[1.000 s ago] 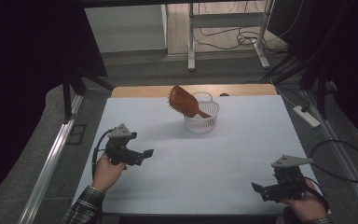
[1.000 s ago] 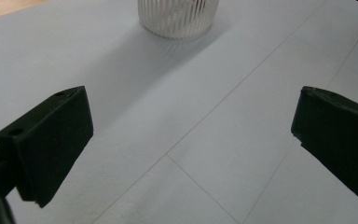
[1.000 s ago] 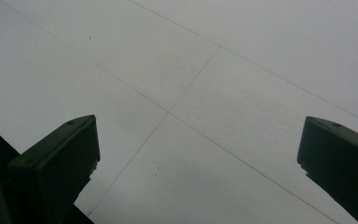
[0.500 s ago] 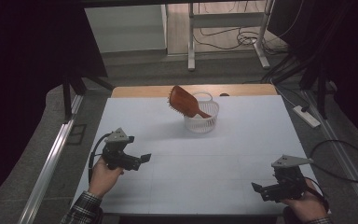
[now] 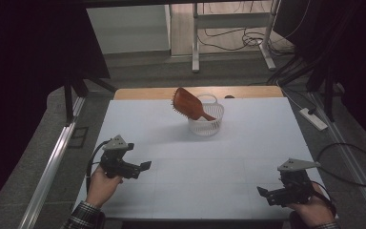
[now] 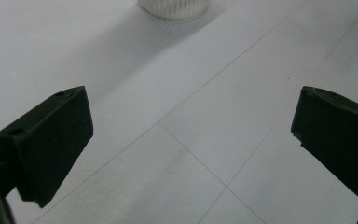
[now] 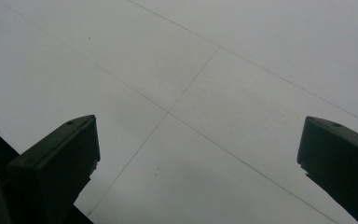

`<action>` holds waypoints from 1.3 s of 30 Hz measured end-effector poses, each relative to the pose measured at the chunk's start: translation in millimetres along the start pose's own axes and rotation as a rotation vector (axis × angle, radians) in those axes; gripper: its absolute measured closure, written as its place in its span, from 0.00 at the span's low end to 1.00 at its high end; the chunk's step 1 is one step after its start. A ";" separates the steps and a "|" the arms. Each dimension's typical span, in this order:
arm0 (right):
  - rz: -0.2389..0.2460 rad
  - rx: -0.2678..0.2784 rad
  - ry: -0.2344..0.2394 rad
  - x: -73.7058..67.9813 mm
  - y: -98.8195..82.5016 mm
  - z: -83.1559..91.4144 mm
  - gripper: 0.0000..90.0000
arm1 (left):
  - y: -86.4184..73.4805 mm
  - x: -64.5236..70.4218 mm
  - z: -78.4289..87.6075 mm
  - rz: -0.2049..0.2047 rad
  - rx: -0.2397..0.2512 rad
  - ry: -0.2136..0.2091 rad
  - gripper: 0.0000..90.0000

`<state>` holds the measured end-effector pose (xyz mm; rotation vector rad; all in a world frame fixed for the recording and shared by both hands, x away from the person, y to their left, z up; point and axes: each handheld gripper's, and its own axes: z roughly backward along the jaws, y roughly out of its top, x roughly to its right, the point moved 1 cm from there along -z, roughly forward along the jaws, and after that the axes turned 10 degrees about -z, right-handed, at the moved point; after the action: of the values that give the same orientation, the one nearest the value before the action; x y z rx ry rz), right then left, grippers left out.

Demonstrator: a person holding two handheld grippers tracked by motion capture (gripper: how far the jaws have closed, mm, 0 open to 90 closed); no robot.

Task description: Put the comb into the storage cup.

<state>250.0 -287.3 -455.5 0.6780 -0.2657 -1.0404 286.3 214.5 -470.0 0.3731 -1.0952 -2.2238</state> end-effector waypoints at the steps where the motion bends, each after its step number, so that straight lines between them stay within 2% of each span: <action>1: 0.000 0.000 0.000 0.0 0.0 0.0 0.00 | -0.6 0.1 0.6 -0.001 -0.003 0.000 0.00; 22: 0.002 -0.001 -0.003 -0.5 0.0 -0.3 0.00 | -14.3 5.8 13.8 0.022 -0.010 0.009 0.00; 39: 0.007 -0.002 -0.006 -0.5 0.0 -0.4 0.00 | -28.4 10.5 28.4 0.040 -0.016 0.035 0.00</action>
<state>250.0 -286.7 -455.8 0.6717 -0.2720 -1.0361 252.6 238.2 -474.6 0.3790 -1.0576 -2.1819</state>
